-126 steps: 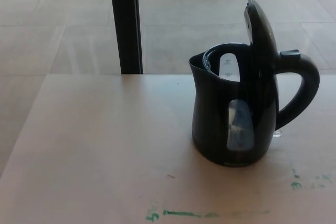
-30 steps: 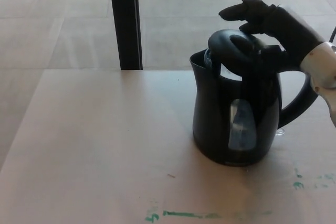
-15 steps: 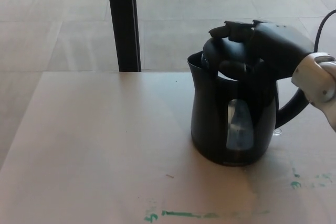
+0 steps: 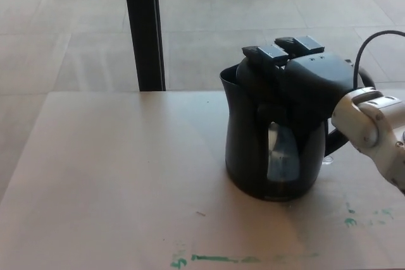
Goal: The robot uses its right hand to push down on the lid of a kettle kept in the middle of the desk to close it
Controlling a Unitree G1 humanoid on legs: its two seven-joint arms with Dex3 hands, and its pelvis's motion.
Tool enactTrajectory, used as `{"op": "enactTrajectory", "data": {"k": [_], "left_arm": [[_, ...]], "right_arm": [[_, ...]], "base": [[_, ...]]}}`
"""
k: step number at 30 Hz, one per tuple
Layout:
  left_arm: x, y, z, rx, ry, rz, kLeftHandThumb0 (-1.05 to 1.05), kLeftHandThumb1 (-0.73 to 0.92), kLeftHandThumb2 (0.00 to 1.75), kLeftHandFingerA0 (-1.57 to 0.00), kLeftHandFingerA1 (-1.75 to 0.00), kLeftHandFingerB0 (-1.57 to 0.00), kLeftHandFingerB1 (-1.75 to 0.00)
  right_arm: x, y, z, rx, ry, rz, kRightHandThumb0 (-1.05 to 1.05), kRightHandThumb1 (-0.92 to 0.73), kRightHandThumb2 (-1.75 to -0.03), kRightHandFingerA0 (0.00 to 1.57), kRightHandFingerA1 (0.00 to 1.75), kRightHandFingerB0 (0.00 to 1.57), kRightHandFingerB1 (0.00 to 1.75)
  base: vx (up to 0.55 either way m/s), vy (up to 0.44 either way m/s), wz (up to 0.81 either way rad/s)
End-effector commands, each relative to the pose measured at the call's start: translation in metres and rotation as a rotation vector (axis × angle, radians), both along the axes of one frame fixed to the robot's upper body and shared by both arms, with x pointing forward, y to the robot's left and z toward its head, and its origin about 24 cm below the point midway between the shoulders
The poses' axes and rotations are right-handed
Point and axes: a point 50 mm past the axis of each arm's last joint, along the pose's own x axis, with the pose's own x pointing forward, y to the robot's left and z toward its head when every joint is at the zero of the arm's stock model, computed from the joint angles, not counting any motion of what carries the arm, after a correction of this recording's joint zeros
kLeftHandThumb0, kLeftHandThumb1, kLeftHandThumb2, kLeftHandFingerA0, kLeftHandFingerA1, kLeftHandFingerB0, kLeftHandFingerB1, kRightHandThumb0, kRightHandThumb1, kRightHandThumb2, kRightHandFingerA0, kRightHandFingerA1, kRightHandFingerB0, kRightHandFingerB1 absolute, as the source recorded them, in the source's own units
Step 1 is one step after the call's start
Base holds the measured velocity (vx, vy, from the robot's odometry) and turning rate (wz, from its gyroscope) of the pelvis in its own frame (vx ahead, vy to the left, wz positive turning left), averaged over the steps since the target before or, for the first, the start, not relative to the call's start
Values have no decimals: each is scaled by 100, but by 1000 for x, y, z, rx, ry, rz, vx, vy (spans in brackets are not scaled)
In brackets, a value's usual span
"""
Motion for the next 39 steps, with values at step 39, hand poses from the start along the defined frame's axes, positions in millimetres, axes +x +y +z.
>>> {"op": "enactTrajectory", "data": {"k": [39], "left_arm": [[-16,8,2,23,31,15,-83,77,115,-40,-56,-32,-51]], "right_arm": [[-114,-274,113,1428,-49,-465,-84,-92,-75,43,43,35,41]], "base": [[0,0,0]]}}
